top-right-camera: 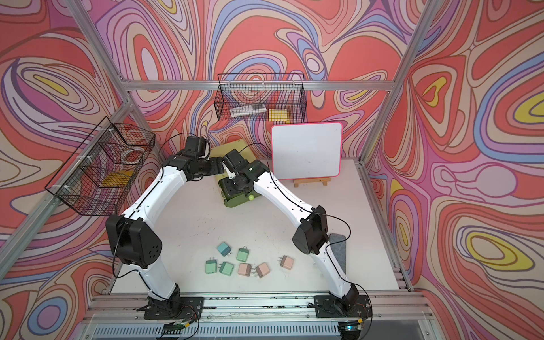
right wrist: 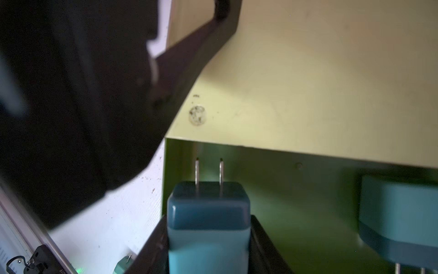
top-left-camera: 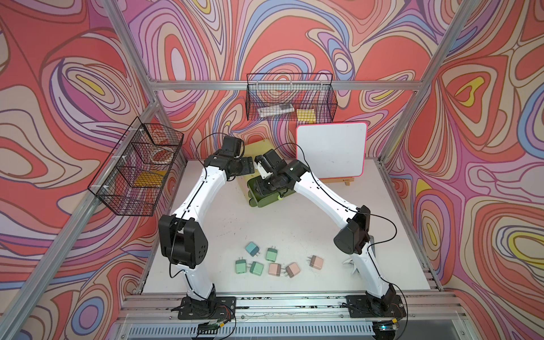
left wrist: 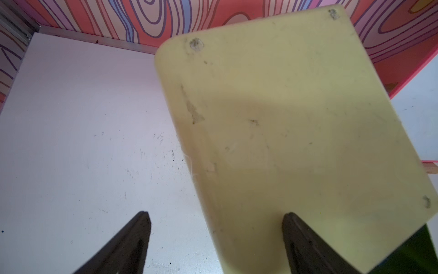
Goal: Place the plugs into the drawer by color
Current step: Place the plug in the drawer.
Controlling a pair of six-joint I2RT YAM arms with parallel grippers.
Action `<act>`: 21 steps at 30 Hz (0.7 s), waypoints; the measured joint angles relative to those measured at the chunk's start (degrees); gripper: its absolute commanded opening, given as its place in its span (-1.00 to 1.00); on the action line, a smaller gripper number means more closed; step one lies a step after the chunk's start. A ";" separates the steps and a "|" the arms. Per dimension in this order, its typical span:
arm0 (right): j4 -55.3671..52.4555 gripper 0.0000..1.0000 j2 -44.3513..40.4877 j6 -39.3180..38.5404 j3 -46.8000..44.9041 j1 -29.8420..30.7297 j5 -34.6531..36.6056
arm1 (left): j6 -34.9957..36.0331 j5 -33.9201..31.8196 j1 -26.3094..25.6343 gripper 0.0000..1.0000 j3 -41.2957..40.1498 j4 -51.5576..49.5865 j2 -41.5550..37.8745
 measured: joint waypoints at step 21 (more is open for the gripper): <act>2.05 -0.33 1.81 -0.28 -1.77 -0.31 -1.16 | -0.02 0.13 0.22 0.73 0.00 0.00 0.00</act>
